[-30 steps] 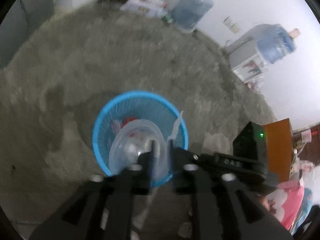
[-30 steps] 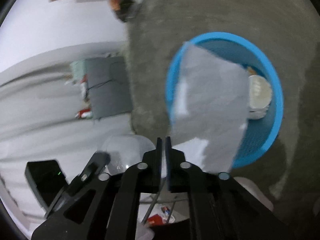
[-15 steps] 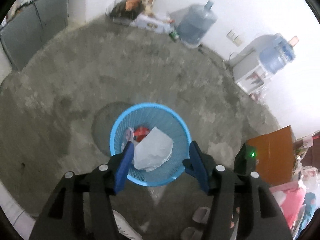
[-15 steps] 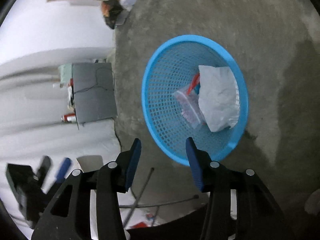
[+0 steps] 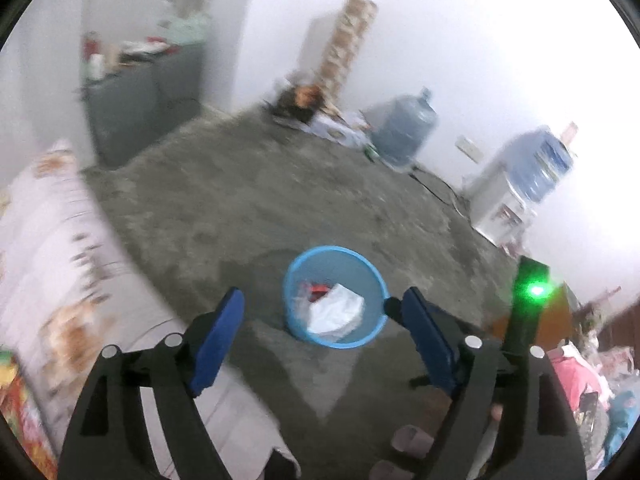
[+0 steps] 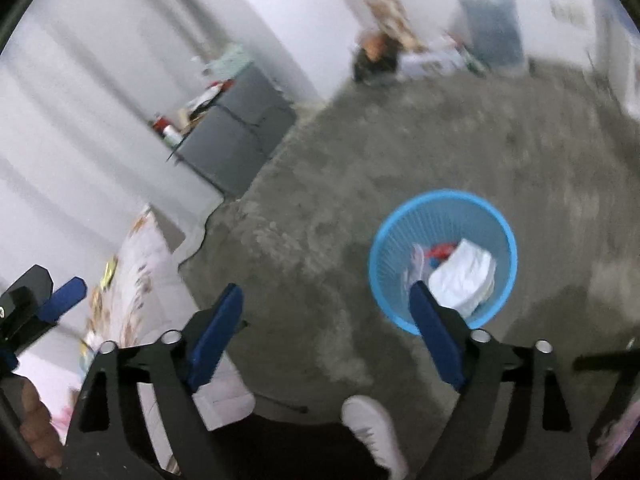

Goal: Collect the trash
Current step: 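Move both empty grippers back over the table, then grasp the white drink bottle with the right gripper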

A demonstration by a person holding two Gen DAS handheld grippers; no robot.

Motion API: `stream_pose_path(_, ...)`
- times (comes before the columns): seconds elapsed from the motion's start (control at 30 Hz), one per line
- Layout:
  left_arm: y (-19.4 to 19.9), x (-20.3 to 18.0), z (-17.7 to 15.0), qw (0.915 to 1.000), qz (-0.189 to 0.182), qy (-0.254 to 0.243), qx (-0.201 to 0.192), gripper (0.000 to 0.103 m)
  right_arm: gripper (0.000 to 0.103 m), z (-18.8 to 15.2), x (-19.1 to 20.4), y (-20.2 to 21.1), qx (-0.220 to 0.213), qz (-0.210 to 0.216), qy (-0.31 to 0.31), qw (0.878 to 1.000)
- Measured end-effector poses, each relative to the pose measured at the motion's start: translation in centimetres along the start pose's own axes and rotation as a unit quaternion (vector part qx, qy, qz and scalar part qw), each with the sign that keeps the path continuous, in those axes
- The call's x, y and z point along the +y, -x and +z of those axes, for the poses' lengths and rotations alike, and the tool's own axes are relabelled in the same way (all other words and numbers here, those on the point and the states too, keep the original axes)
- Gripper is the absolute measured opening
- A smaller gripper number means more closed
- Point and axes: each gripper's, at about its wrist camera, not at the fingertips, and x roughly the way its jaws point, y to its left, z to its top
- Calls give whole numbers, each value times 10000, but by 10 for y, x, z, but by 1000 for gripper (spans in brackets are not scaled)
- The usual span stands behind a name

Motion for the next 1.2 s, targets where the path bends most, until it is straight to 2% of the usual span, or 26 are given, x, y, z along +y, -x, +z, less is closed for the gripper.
stream_pose_path(0.07,31,13,-14,9993,229,152,-263,84,90,-9,20,6,-55,-93,278,9996)
stream_pose_path(0.2,86,44,-48,9929,734,511,-785,89,91,-25,47,4,7,-197,610,9979)
stream_pose_path(0.3,113,66,-74,9879,971,804,-908,89,92,-36,69,7,25,-153,847,9963)
stream_pose_path(0.47,152,95,-113,9782,1368,1067,-1145,89,95,-50,109,27,-205,-267,1374,9899)
stream_pose_path(0.67,181,122,-149,9664,1640,1429,-1370,89,95,-70,146,44,-545,-462,2026,9767)
stream_pose_path(0.87,205,137,-173,9569,1849,1626,-1541,89,95,-96,182,58,-985,-646,2732,9547)
stream_pose_path(0.97,217,143,-182,9512,1993,1687,-1642,89,95,-103,195,60,-1040,-653,3006,9458)
stream_pose_path(1.07,232,150,-196,9444,2127,1797,-1747,89,95,-107,202,59,-961,-360,3165,9430)
stream_pose_path(1.2,250,159,-219,9339,2364,1871,-1920,89,95,-112,206,62,-825,500,3214,9420)
